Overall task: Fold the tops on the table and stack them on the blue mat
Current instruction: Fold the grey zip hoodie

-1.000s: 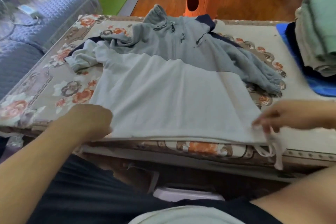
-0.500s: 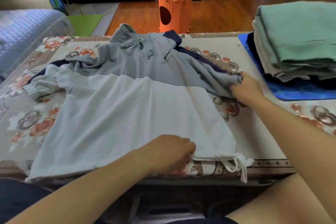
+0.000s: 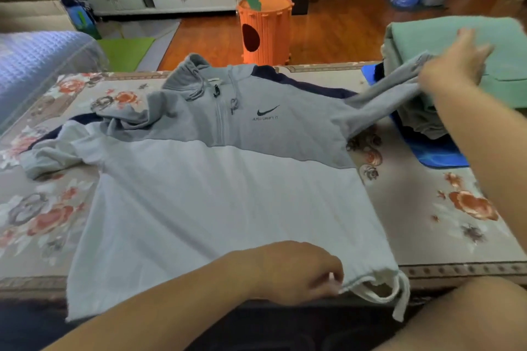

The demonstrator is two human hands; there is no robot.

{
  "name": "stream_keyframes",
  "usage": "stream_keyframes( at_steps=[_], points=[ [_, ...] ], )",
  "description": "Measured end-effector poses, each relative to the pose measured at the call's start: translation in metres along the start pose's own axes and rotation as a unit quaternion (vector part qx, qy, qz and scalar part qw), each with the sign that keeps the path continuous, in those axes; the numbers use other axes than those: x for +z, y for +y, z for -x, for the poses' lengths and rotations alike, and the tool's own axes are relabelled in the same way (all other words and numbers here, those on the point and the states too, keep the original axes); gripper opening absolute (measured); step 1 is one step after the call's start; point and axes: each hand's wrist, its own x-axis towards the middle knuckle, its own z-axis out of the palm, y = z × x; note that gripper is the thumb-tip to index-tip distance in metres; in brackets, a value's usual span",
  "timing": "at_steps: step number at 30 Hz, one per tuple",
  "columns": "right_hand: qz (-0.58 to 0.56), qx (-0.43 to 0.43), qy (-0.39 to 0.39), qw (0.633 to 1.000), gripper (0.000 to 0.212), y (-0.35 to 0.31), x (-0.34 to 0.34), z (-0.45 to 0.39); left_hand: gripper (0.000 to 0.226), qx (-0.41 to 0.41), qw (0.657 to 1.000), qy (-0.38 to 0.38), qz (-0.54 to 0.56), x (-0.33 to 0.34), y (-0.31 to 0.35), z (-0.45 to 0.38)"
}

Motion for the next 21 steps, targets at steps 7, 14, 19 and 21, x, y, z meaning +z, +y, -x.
stream_keyframes(
  at_steps=[7,14,19,21],
  points=[
    [0.188,-0.27,-0.22,0.919,0.056,-0.077,0.124,0.073,0.02,-0.247,0.902,0.354,0.025,-0.091,-0.176,0.08],
    [0.182,-0.465,-0.336,0.798,0.052,-0.196,0.299,0.137,0.042,-0.625,0.64,0.438,-0.088,-0.197,-0.385,0.255],
    [0.171,-0.456,-0.396,0.778,0.06,-0.226,0.363,0.213,0.068,-0.79,0.542,0.284,0.021,-0.165,-0.432,0.326],
    [0.206,-0.424,-0.388,0.792,0.064,-0.219,0.369,0.224,0.072,-0.777,0.542,0.317,0.042,-0.158,-0.421,0.322]
  ],
)
